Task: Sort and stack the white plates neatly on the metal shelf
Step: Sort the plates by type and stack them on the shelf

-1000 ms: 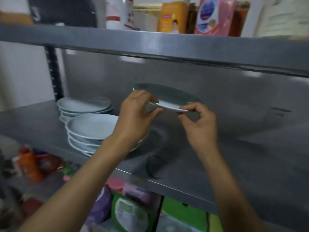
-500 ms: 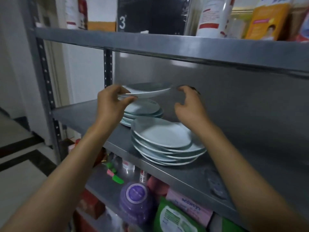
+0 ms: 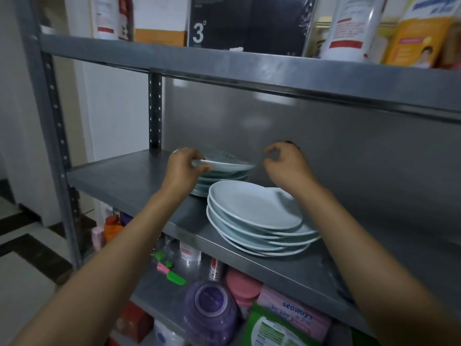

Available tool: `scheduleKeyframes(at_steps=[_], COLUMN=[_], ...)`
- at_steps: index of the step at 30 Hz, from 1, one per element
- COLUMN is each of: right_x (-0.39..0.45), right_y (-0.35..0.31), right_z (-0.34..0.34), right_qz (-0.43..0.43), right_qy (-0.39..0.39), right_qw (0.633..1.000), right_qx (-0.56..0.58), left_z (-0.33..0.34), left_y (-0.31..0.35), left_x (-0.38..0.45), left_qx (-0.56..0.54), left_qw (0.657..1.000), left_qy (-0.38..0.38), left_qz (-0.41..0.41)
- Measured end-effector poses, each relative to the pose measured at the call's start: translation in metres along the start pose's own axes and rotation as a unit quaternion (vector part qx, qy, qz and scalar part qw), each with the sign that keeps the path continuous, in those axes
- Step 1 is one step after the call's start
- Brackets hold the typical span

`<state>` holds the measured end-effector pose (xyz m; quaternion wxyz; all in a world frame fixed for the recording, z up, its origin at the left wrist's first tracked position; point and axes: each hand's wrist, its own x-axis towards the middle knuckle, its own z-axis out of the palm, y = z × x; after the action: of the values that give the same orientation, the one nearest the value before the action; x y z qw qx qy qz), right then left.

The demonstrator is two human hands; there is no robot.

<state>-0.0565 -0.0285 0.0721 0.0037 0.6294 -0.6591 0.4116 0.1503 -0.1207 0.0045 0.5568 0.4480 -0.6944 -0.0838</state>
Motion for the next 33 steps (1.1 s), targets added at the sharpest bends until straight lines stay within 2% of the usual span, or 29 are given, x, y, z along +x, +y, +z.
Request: scheduleKeyframes(at_steps=[6, 11, 13, 17, 21, 23, 26, 33], right_x=[-0.007, -0.015, -0.020, -0.034, -0.049, -0.059, -0.076, -0.137], right_y=[0.009, 0.016, 0.022, 0.036, 0.056, 0.070, 0.098, 0.196], right_z=[-0.002, -0.003, -0.004, -0.010, -0.027, -0.044, -0.075, -0.170], right_qz=[0.018, 0.026, -0.003, -0.095, -0.110, -0.101, -0.075, 0.046], right_qy=[0.010, 0.023, 0.036, 0.074, 0.083, 0.094, 0.116, 0.175], right_qw=[1.000, 0.999, 0.999, 0.986, 0.974, 0.970, 0.969, 0.955], right_qx=[0.011, 0.012, -0.017, -0.113, -0.180, -0.198, -0.207, -0.234], left_z=[0.006, 0.001, -0.002, -0.001, 0.022, 0.039, 0.069, 0.172], left_y=[-0.013, -0.013, -0.003, 0.046, 0.106, 0.137, 0.184, 0.277], left_x=[-0.008, -0.010, -0.014, -0.020, -0.032, -0.044, -0.071, -0.145], left_qx=[-0.022, 0.008, 0.002, 0.032, 0.072, 0.058, -0.026, -0.152], left_qw=[0.998, 0.996, 0.995, 0.989, 0.969, 0.961, 0.948, 0.917], left_qy=[-0.026, -0.088, -0.103, -0.111, -0.130, -0.139, -0.172, -0.222], left_qz=[-0.044, -0.020, 0.006, 0.091, 0.197, 0.230, 0.268, 0.295])
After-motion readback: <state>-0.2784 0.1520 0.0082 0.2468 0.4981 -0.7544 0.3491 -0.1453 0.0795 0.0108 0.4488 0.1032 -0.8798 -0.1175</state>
